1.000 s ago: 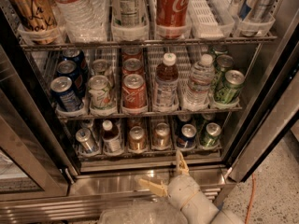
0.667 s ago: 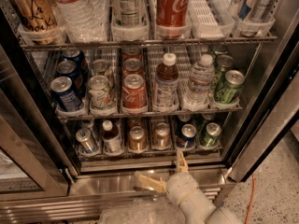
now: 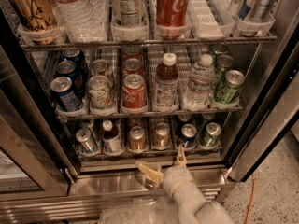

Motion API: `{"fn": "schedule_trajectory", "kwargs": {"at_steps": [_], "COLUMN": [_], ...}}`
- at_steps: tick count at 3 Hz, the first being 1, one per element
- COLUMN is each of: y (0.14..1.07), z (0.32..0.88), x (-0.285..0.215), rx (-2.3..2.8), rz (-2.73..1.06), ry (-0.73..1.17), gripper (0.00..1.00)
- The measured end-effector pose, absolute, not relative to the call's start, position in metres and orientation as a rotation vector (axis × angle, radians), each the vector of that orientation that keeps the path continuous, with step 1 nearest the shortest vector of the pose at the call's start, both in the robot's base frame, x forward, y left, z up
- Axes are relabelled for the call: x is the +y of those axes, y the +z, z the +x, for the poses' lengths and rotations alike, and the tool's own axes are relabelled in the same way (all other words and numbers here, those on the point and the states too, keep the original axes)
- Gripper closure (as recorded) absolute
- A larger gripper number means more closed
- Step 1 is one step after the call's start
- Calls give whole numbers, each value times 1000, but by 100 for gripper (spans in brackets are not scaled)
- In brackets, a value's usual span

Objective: Pick orange can from bottom shelf of fridge

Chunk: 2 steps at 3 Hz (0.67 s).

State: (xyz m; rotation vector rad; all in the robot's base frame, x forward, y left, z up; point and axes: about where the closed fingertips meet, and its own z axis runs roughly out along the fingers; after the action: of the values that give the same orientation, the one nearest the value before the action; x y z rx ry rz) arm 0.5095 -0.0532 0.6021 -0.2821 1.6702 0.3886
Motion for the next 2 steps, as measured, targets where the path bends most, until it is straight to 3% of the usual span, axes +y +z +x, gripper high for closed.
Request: {"fn": "schedule_trajectory", "kwargs": {"at_steps": [2], "y": [599], "z": [535], "x": [-43], "rx": [1687], "rz": [-206], "ry": [374], "gripper": [0]}}
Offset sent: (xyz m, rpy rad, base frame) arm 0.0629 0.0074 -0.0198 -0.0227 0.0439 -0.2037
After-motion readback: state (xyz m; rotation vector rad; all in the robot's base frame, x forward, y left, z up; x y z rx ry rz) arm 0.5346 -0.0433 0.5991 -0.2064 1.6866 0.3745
